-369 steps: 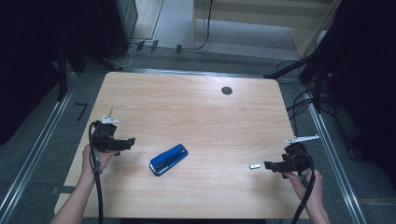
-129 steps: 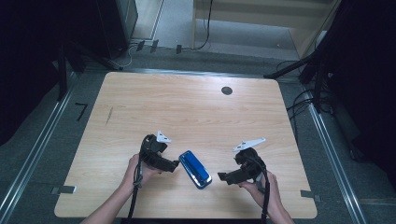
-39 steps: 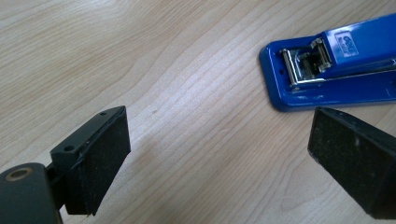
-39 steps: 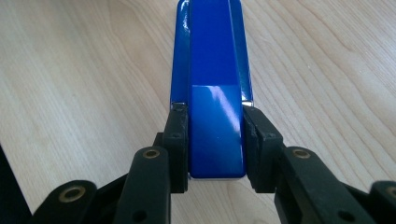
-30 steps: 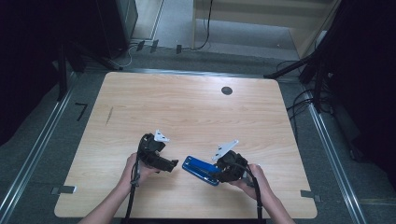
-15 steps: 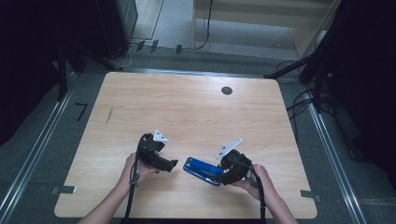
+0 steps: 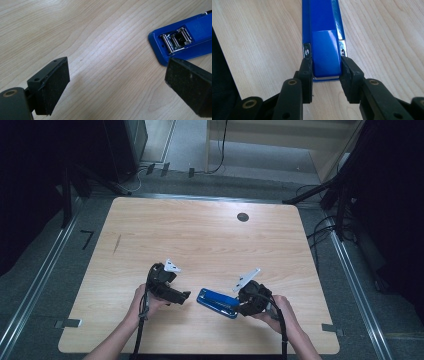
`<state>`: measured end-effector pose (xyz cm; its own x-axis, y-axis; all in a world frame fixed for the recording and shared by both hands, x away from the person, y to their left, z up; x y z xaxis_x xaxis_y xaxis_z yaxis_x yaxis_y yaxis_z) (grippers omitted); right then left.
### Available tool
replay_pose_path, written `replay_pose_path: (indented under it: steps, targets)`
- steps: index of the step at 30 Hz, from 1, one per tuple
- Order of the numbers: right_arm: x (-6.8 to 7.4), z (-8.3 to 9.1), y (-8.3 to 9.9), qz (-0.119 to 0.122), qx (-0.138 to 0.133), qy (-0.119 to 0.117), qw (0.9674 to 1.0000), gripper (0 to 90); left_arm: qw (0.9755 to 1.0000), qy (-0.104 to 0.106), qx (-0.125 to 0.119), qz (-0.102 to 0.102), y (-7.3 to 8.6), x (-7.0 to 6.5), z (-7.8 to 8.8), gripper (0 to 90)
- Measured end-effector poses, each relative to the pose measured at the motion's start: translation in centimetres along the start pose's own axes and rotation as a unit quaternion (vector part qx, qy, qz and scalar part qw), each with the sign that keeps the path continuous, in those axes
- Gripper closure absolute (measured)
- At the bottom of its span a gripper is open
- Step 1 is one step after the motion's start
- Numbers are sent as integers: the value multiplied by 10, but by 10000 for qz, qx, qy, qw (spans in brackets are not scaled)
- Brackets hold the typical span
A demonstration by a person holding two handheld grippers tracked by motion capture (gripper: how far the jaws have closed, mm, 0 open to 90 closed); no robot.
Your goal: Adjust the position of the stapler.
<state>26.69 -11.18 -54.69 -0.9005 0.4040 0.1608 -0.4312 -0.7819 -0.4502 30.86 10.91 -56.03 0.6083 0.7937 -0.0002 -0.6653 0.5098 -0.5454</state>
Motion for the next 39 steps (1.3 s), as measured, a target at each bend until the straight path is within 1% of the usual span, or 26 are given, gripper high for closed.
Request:
replay_pose_path:
  steps: [3, 5, 9, 11, 12, 13, 16, 17, 18, 19, 23, 24, 25, 27, 28, 29, 30, 31, 32, 34, 37, 38, 39]
  targets:
    - [0, 0, -1, 239, 9, 76, 9997, 669, 10000, 28, 11, -23, 0, -1, 0, 63]
    - [-1, 0, -1, 367, -35, 59, 9993, 670, 10000, 34, -7, -48, -1, -2, 0, 63]
    - [-3, 0, 0, 512, -131, 30, 9986, 671, 9999, 84, 1, -91, -2, -5, -1, 63]
    - [-3, 2, -2, 746, -197, -27, 9970, 671, 9999, 96, -3, -94, -2, -6, -2, 63]
    - [-3, 2, -2, 746, -197, -27, 9970, 671, 9999, 108, 5, -109, -2, -7, -2, 63]
    - [-3, 2, -3, 809, -242, -129, 9963, 672, 9999, 115, 10, -118, -2, -7, -1, 63]
    - [-5, 3, -3, 814, -249, -181, 9962, 672, 9999, 135, -2, -105, -1, -7, 0, 63]
    - [-6, 0, -2, 872, -206, -150, 9959, 671, 9999, 135, -3, -98, -1, -6, 0, 63]
    - [-6, 0, -2, 872, -206, -150, 9959, 671, 9999, 142, -20, -82, -1, -6, 0, 63]
    - [-6, -1, -2, 872, -121, -107, 9961, 670, 9999, 130, -17, -91, -1, -6, 0, 63]
    - [-6, -1, -2, 861, -67, -65, 9962, 667, 9999, 144, -9, -93, 0, -6, 0, 63]
    - [-6, -1, -3, 798, -26, -46, 9968, 659, 9999, 140, -9, -99, 0, -7, 0, 63]
    - [-6, -2, -4, 684, 5, -36, 9977, 653, 9999, 124, -10, -113, 0, -7, 0, 63]
    - [-4, -5, -5, 576, 67, 93, 9983, 634, 9998, 136, -7, -127, -1, -7, 0, 63]
    - [-3, -7, -7, 478, 60, 124, 9988, 610, 9998, 141, -6, -128, -1, -7, 0, 63]
    - [0, -11, -11, 303, 71, 178, 9994, 587, 9998, 135, -3, -127, -1, -7, 0, 63]
    - [0, -11, -11, 303, 71, 178, 9994, 587, 9998, 140, -4, -122, -1, -7, 0, 63]
    - [0, -13, -13, 171, 85, 251, 9995, 594, 9998, 146, 2, -132, -1, -8, -1, 63]
    - [0, -13, -14, 92, 66, 305, 9995, 613, 9997, 166, 16, -157, -1, -8, -1, 63]
    - [0, -13, -13, 51, 79, 287, 9995, 616, 9998, 162, 19, -149, -1, -8, -1, 63]
    - [0, -13, -13, 135, 100, 274, 9995, 634, 9997, 162, 26, -154, 0, -8, -2, 63]
    - [0, -13, -13, 230, 92, 256, 9994, 643, 9997, 156, 29, -164, 0, -8, -2, 63]
    - [1, -13, -12, 413, 97, 190, 9989, 658, 9997, 160, 32, -173, 0, -8, -2, 63]
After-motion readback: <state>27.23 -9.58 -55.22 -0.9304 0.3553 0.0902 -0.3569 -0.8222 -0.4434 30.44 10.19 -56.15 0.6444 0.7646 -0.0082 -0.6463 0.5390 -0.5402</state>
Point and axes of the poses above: each handheld gripper's, and its own axes: z roughly backward along the jaws, y roughly out of its underside, x roughly to its left, the point moved 8 cm from there along -z, roughly forward along the jaws, and after that the axes turned 5 degrees about -y, right-handed, at the moved point
